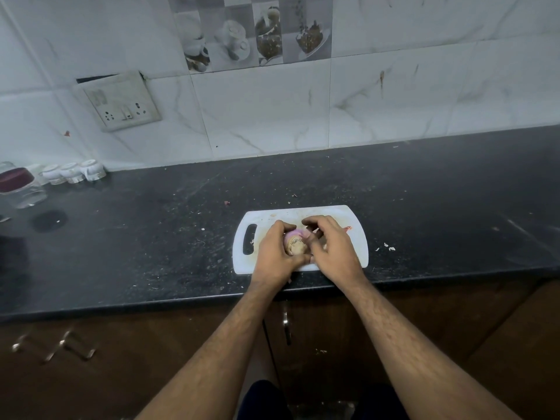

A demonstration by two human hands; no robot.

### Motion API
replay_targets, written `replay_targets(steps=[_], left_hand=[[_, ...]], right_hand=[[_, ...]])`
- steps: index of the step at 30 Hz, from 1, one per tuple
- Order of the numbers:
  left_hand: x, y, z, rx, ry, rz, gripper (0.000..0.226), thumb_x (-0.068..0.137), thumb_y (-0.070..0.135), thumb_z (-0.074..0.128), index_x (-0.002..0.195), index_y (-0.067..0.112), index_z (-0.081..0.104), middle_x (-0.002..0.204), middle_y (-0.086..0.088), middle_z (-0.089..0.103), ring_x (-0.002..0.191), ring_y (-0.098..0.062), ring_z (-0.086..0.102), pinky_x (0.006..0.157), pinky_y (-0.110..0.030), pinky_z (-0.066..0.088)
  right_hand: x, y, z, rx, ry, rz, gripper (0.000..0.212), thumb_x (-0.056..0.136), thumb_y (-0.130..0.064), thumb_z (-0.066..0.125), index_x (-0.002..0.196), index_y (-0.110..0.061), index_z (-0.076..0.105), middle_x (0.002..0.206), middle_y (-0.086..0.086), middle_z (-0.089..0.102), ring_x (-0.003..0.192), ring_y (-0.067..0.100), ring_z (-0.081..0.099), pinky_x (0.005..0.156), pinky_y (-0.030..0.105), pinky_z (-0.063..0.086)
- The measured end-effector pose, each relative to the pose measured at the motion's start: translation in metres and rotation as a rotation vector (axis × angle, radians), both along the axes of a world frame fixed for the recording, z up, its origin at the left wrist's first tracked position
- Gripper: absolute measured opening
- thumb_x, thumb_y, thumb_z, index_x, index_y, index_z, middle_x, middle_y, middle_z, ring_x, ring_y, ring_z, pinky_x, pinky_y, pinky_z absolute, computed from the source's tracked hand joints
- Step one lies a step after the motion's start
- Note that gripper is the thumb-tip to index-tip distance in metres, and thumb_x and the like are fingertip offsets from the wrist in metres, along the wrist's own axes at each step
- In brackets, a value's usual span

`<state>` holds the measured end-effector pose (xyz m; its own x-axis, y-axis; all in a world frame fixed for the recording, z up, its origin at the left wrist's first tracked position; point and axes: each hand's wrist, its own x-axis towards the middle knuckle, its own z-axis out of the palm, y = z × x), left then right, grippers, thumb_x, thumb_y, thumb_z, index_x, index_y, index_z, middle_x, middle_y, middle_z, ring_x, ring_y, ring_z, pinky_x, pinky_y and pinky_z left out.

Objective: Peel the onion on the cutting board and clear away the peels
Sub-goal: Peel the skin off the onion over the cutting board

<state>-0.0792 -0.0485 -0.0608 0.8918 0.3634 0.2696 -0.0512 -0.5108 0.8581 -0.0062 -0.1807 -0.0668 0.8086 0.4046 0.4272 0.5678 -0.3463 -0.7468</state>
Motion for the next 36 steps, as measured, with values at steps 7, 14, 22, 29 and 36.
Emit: replay_targets(steps=[7, 14, 22, 29, 36], left_hand=[[-0.002, 0.0, 0.002, -0.015, 0.005, -0.043, 0.061, 0.065, 0.017, 0.099, 0.106, 0.015, 0.053, 0.096, 0.009, 0.064, 0.08, 0.017, 0.059, 0.068, -0.009, 0.048], [-0.008, 0.01, 0.004, -0.012, 0.041, -0.148, 0.038, 0.089, 0.014, 0.079, 0.099, 0.029, 0.046, 0.099, 0.0, 0.062, 0.06, -0.001, 0.061, 0.045, -0.019, 0.049], [-0.005, 0.013, -0.005, 0.064, -0.047, -0.176, 0.038, 0.088, 0.017, 0.078, 0.115, 0.013, 0.052, 0.111, 0.003, 0.066, 0.101, -0.006, 0.066, 0.083, -0.017, 0.054], [-0.004, 0.013, -0.007, 0.149, -0.098, -0.209, 0.06, 0.087, 0.008, 0.08, 0.134, 0.012, 0.042, 0.12, 0.012, 0.058, 0.111, 0.003, 0.06, 0.094, -0.013, 0.048], [-0.002, 0.017, -0.009, 0.203, -0.137, -0.174, 0.06, 0.083, 0.019, 0.082, 0.137, 0.009, 0.058, 0.13, 0.002, 0.053, 0.121, 0.006, 0.05, 0.098, -0.005, 0.04]], right_hand=[[0.003, -0.001, -0.001, 0.054, 0.044, -0.012, 0.016, 0.09, -0.006, 0.07, 0.093, -0.022, 0.069, 0.094, -0.016, 0.062, 0.085, 0.002, 0.059, 0.071, 0.011, 0.044], [0.004, 0.0, -0.003, -0.071, -0.014, -0.076, 0.011, 0.095, -0.016, 0.064, 0.095, -0.027, 0.06, 0.096, -0.017, 0.059, 0.094, 0.009, 0.056, 0.078, 0.036, 0.053], [-0.002, 0.005, 0.002, -0.29, 0.004, -0.111, 0.023, 0.108, -0.031, 0.037, 0.115, -0.017, 0.054, 0.112, -0.004, 0.056, 0.098, 0.015, 0.052, 0.078, 0.04, 0.049], [0.0, 0.006, 0.005, -0.313, 0.05, -0.141, 0.028, 0.108, -0.027, 0.035, 0.119, -0.01, 0.053, 0.117, 0.006, 0.059, 0.102, 0.022, 0.055, 0.081, 0.039, 0.048], [0.001, 0.01, 0.004, -0.348, 0.03, -0.207, 0.022, 0.105, -0.027, 0.043, 0.114, -0.011, 0.056, 0.109, 0.004, 0.058, 0.097, 0.02, 0.055, 0.078, 0.04, 0.05]])
